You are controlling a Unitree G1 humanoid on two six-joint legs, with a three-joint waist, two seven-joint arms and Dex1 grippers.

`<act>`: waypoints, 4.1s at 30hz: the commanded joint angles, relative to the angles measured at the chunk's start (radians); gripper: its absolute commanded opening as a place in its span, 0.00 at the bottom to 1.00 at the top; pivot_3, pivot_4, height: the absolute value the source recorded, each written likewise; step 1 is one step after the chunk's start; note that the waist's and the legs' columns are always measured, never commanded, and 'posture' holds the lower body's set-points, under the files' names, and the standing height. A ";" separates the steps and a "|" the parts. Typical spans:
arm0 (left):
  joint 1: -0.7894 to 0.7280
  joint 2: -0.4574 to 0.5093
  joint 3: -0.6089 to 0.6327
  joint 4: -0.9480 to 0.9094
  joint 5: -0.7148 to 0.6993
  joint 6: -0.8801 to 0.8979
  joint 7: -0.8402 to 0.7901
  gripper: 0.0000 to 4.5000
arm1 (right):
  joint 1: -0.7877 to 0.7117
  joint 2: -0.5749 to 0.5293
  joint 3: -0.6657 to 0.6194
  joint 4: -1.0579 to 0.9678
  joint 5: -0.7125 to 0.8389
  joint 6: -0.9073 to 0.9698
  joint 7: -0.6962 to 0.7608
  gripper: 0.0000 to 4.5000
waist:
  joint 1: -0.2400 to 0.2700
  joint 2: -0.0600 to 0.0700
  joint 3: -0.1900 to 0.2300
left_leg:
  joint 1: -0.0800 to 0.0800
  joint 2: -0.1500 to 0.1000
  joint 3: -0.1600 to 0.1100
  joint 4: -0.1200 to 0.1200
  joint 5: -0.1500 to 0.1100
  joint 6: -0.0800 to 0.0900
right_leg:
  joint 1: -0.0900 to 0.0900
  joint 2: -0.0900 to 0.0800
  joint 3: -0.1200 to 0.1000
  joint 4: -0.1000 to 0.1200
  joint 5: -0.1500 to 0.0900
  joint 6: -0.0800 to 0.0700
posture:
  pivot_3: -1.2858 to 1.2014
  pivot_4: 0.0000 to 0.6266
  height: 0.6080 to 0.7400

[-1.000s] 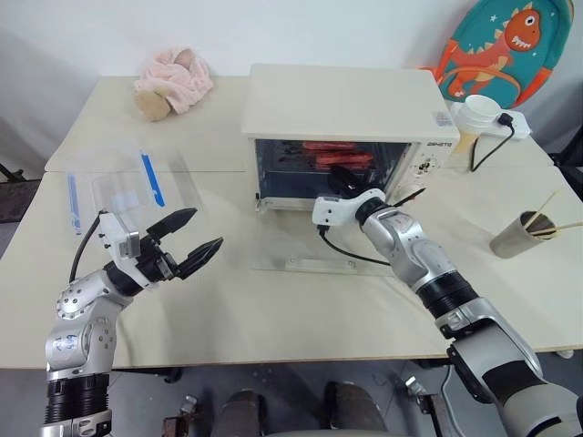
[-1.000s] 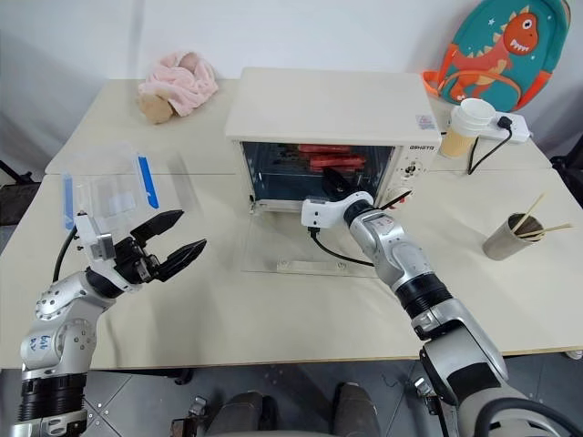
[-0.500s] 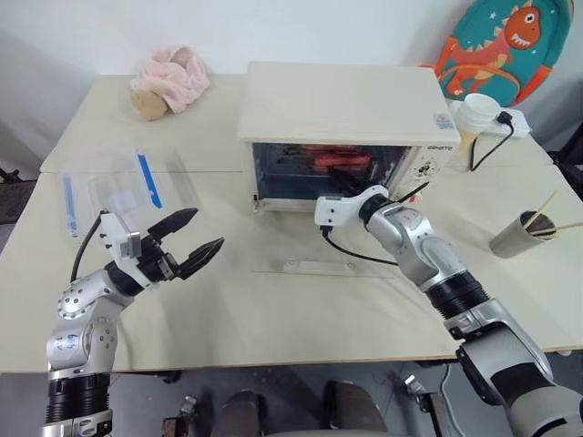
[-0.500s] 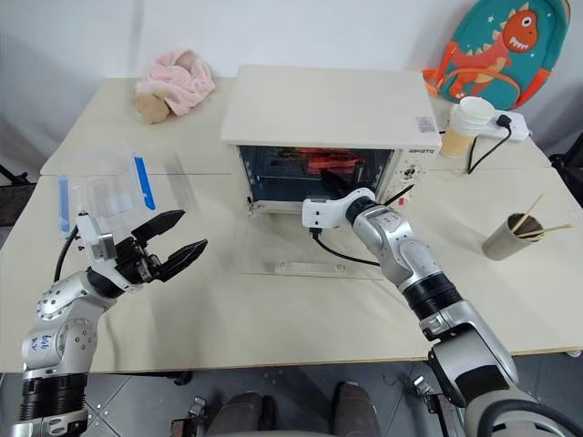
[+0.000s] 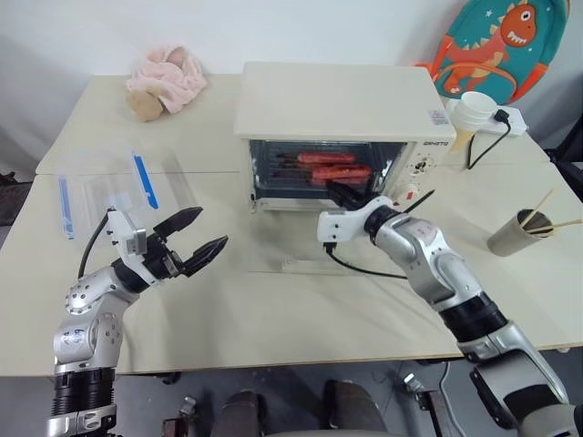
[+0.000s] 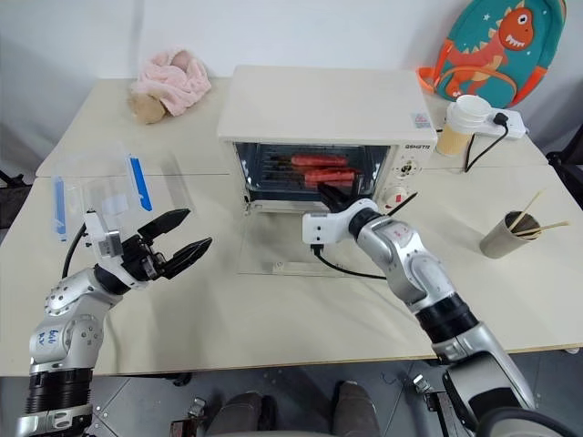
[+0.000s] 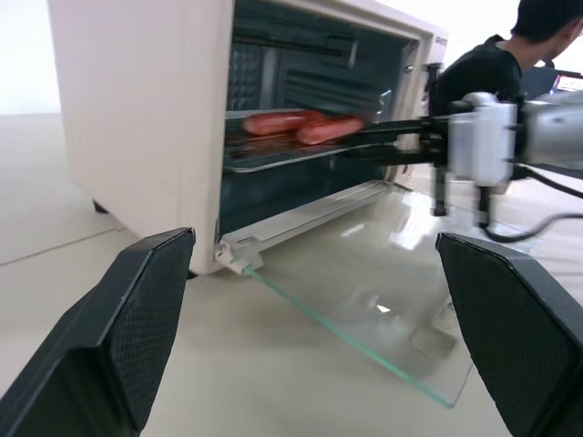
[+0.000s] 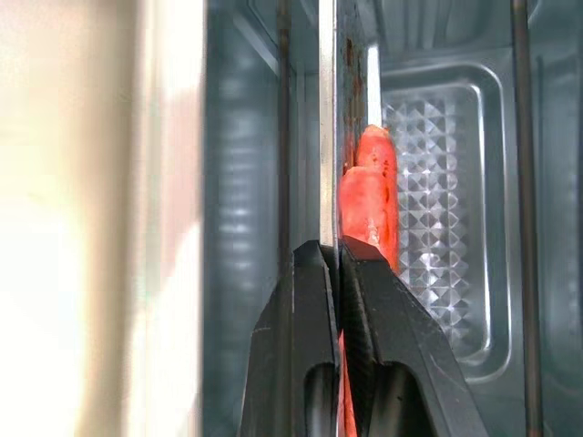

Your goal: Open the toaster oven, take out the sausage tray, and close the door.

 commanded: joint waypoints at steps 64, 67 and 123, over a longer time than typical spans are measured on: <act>-0.451 -0.105 0.099 0.204 -0.566 1.325 0.544 0.74 | 0.519 -0.162 -0.247 -0.572 0.126 -0.222 0.171 0.00 | 0.037 -0.001 0.000 | 0.003 -0.001 -0.003 0.004 0.001 -0.001 | 0.006 0.000 0.000 0.001 0.000 0.000 | 0.52 0.24 1.00; -0.447 -0.102 0.104 0.195 -0.570 1.340 0.539 0.55 | 0.517 -0.161 -0.251 -0.572 0.140 -0.219 0.184 0.00 | 0.036 -0.001 0.000 | 0.003 -0.001 -0.003 0.004 0.001 -0.001 | 0.006 0.000 0.000 0.001 0.000 0.000 | 0.52 0.24 1.00; 0.265 0.102 0.644 0.179 -1.381 1.008 0.869 0.00 | 0.577 -0.273 -0.524 0.085 0.976 -0.231 0.563 0.01 | 0.034 -0.003 0.000 | 0.006 0.002 -0.001 0.003 0.002 -0.001 | 0.007 -0.002 0.005 0.000 -0.001 -0.001 | 0.52 0.24 1.00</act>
